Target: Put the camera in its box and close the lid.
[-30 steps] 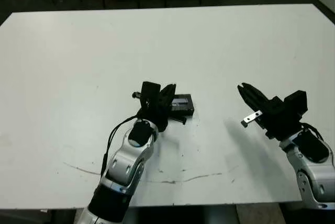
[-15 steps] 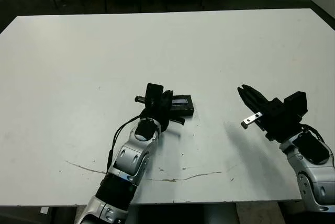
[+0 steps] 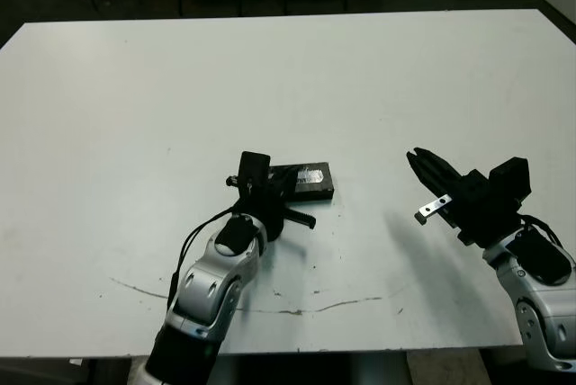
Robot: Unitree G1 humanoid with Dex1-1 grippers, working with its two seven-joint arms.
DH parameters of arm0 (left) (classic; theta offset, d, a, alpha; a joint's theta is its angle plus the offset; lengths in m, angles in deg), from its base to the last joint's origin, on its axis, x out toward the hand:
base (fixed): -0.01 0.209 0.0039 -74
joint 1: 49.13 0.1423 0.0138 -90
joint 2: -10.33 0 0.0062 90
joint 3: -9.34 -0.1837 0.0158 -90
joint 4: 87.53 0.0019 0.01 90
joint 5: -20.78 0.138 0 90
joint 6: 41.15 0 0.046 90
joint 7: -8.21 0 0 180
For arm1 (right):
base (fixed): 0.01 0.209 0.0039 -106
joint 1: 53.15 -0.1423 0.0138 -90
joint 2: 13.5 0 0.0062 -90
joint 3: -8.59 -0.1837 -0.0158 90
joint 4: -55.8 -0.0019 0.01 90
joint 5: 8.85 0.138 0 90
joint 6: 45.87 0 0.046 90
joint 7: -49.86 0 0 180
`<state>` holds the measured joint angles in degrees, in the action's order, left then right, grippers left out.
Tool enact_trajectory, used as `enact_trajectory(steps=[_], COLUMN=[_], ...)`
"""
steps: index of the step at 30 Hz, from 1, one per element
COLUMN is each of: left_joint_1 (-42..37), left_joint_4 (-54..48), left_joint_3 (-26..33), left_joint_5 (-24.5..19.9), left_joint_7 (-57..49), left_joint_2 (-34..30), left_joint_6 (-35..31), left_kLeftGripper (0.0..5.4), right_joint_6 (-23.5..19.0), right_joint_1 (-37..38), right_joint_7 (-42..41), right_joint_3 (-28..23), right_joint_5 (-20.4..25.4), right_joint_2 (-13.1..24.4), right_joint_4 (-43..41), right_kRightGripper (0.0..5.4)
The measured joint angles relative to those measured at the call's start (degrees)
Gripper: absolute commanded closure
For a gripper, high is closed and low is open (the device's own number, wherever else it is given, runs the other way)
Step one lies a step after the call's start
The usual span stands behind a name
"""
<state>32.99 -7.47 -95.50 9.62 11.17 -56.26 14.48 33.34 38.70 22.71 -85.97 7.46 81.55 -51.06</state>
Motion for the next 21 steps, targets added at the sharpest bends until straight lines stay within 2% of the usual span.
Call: enact_trajectory(steps=[5, 8, 11, 15, 19, 21], left_joint_1=[0.1, 1.4, 3.6, 7.1, 9.6, 10.8], left_joint_4=[-1.5, -3.4, -5.8, -7.2, -6.1, -4.0], left_joint_3=[2.9, 5.3, 6.2, 9.1, 16.5, 20.5], left_joint_5=[-2.1, -2.7, -0.8, 3.3, 2.5, 2.3], left_joint_7=[0.0, 0.7, 2.4, 6.2, 10.0, 10.1], left_joint_2=[0.0, -0.1, -2.0, -8.4, -14.2, -16.2], left_joint_6=[-1.4, 0.3, 10.1, 27.7, 37.9, 40.5], left_kLeftGripper=[5.36, 5.36, 5.36, 5.36, 5.36, 5.36], right_joint_6=[-0.3, 0.7, 0.9, 3.0, 4.6, 4.5], right_joint_1=[0.0, 0.2, 0.6, 1.0, 1.1, 1.2], right_joint_7=[0.0, 0.1, 1.3, 3.5, 5.9, 8.1], right_joint_3=[-0.2, -0.2, -0.2, -0.2, 0.4, 0.9], right_joint_5=[0.1, 0.0, -0.3, -0.8, -2.3, -3.4], right_joint_2=[-0.1, -0.5, -1.1, -3.1, -5.3, -6.4], right_joint_4=[0.1, 0.4, 0.3, 0.3, 0.5, 0.3], right_kRightGripper=[5.4, 5.4, 5.4, 5.4, 5.4, 5.4])
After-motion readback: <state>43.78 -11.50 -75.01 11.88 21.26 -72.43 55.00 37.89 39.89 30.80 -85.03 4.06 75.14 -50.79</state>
